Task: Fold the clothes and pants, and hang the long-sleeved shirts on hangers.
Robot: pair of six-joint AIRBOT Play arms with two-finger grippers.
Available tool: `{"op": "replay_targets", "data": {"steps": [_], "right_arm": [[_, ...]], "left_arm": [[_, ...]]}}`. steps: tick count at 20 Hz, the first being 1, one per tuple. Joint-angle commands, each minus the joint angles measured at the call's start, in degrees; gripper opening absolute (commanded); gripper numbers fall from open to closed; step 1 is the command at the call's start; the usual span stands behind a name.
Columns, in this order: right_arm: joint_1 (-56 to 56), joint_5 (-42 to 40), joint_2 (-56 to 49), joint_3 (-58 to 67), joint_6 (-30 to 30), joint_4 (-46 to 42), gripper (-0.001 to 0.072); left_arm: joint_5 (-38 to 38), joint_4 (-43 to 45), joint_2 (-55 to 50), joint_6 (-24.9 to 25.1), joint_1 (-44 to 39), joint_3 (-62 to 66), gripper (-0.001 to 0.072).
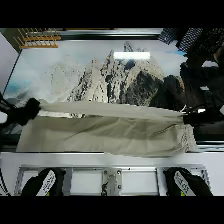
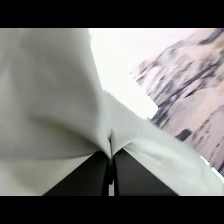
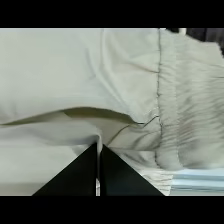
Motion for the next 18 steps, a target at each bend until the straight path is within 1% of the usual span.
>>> {"op": "replay_targets", "data": {"steps": [1, 4, 5, 7, 9, 11, 14, 18], "right_arm": [[0.0, 0.5, 1.0, 5.1, 2.6, -0.7, 0.0017], [0.0, 1.9, 3.1, 4.8, 3.0, -0.7, 0.0016], [0.0, 2.1, 4.0, 4.1, 3.0, -0.7, 0.0017], [0.0, 2.3, 5.6, 2.0, 3.0, -0.7, 0.0016], [0.0, 4.0, 7.2, -1.2, 3.0, -0.8, 0.0016], [0.0, 5.1, 8.5, -4.9, 3.0, -0.9, 0.0016], [0.0, 6.2, 9.6, -10.7, 3.0, -1.9, 0.0016], [0.0, 6.1, 9.7, -16.3, 3.0, -2.9, 0.0016]], "left_arm": [[-2.3, 0.6, -3.6, 9.8, 0.0, 12.2, 0.0004], [-3.8, 1.6, -1.9, 16.7, 0.1, 13.4, 0.0004], [-4.0, 2.8, -0.7, 19.0, 0.1, 12.3, 0.0004], [-4.5, 5.2, 2.1, 21.8, 0.1, 8.3, 0.0004], [-5.2, 7.8, 5.3, 26.2, 0.1, 3.4, 0.0004], [-6.9, 11.2, 8.3, 27.5, 0.1, -1.4, 0.0004], [-10.1, 15.8, 11.8, 27.8, 0.1, -8.4, 0.0004], [-13.6, 16.1, 13.3, 29.7, 0.2, -14.8, 0.0004]]}}
